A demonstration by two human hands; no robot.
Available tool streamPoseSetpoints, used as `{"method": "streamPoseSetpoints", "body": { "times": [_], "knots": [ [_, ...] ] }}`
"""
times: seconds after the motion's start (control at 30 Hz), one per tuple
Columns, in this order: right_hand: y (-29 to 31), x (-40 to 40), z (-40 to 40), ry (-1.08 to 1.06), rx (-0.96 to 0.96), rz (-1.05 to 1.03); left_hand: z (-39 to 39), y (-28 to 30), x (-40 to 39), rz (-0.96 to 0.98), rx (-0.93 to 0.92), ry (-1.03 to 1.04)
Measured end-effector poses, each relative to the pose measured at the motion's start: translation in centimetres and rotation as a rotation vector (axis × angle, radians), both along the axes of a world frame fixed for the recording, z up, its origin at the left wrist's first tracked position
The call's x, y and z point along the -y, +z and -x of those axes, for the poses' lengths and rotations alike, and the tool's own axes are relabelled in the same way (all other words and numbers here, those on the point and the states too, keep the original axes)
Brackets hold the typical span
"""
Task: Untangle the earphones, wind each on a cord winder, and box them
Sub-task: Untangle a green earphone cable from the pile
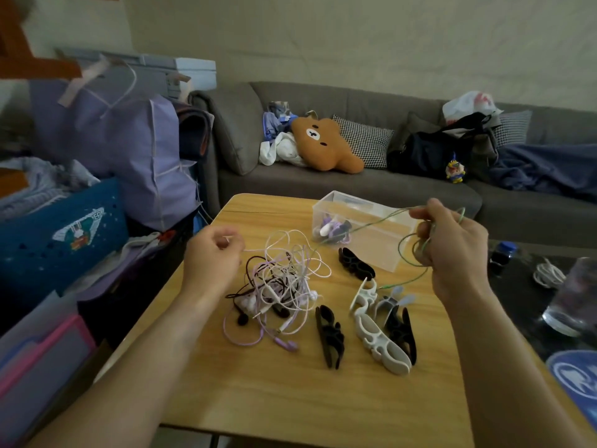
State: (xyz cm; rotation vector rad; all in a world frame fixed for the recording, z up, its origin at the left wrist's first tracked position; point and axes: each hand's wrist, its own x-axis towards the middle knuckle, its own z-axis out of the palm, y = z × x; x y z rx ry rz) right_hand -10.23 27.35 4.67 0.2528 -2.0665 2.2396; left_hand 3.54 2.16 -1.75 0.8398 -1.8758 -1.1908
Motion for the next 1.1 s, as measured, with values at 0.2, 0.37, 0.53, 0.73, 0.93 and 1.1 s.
{"method": "streamPoseSetpoints", "body": {
  "times": [0.2, 0.37, 0.53, 0.73, 0.93, 1.1],
  "knots": [
    [-0.4, 0.5, 0.0, -0.022, -0.034, -0.055, 0.2, -1.0, 1.6, -0.155, 0.058, 0.107],
    [0.1, 1.9, -1.5, 0.350, 0.097, 0.201, -0.4, 0.6, -2.2, 0.259, 0.045, 0.175],
    [0.7, 3.0, -3.1, 0.661, 0.268, 0.344, 0.0, 2.3, -9.0, 0.536, -0.277, -0.409],
    [1.1, 2.5, -3.2, 0.655, 0.112, 0.427, 1.7, 0.0, -9.8, 0.333, -0.079, -0.469],
    [0.8, 1.9, -1.7, 0.324, -0.060, 0.343, 1.3, 0.4, -8.4, 0.500, 0.218, -0.302],
    [-0.3, 2.6, -1.9, 0.106, -0.345, -0.055, 1.0, 0.6, -6.7, 0.566, 0.343, -0.344]
  ]
}}
